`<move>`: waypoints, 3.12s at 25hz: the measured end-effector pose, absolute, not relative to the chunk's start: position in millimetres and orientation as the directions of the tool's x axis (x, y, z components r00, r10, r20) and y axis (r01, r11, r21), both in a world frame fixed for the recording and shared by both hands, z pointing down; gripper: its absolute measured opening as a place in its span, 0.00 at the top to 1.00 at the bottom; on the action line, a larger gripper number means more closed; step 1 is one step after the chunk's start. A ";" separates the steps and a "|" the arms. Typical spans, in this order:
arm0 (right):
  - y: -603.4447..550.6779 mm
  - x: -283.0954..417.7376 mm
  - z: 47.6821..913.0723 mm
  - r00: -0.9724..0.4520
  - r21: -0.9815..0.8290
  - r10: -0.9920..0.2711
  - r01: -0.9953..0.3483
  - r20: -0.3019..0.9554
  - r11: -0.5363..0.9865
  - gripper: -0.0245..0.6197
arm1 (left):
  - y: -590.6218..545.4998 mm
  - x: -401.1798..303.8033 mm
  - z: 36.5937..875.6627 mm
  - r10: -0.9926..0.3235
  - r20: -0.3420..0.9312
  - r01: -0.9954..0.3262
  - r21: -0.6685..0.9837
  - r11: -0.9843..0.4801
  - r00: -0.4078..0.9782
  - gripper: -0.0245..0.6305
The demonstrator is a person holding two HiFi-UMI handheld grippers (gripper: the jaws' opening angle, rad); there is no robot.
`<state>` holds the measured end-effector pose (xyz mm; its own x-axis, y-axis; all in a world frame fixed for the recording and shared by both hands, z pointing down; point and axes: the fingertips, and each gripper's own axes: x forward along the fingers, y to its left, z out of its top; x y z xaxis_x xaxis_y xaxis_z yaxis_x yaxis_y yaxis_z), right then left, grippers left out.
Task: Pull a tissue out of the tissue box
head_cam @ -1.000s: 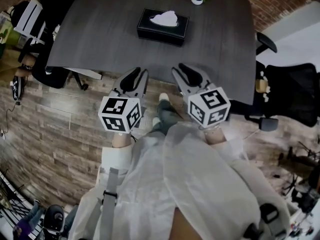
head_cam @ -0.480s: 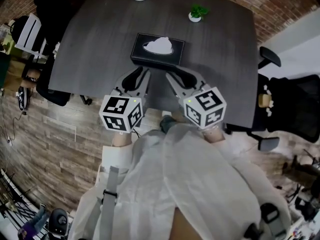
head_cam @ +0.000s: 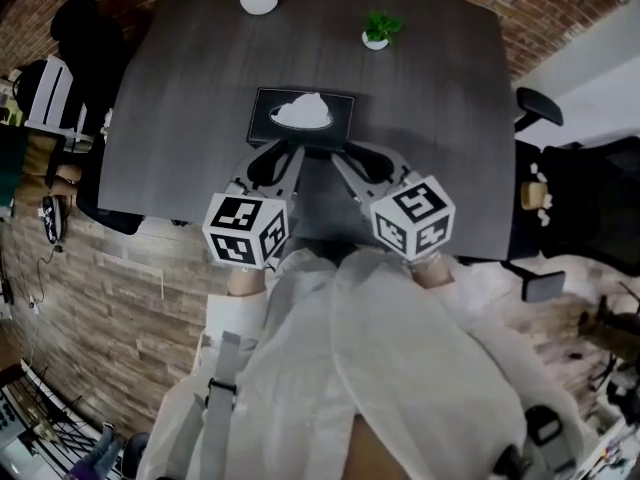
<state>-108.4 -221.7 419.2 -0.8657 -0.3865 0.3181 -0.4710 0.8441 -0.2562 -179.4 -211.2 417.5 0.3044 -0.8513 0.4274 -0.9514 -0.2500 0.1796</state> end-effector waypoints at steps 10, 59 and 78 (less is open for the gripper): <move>-248.7 -103.7 423.6 -0.816 -0.259 -0.473 -0.561 0.333 0.786 0.85 | -250.6 -188.6 422.2 -0.813 0.438 -0.923 0.170 -0.345 0.384 0.83; -294.1 -100.6 466.7 -0.614 -0.282 -0.636 -0.785 0.467 0.551 0.85 | -319.5 -177.8 502.7 -0.418 0.775 -0.529 -0.129 -0.838 0.473 0.78; -283.6 -102.5 462.0 -0.603 -0.250 -0.644 -0.791 0.470 0.559 0.85 | -311.4 -182.6 488.3 -0.457 0.745 -0.565 -0.131 -0.815 0.487 0.95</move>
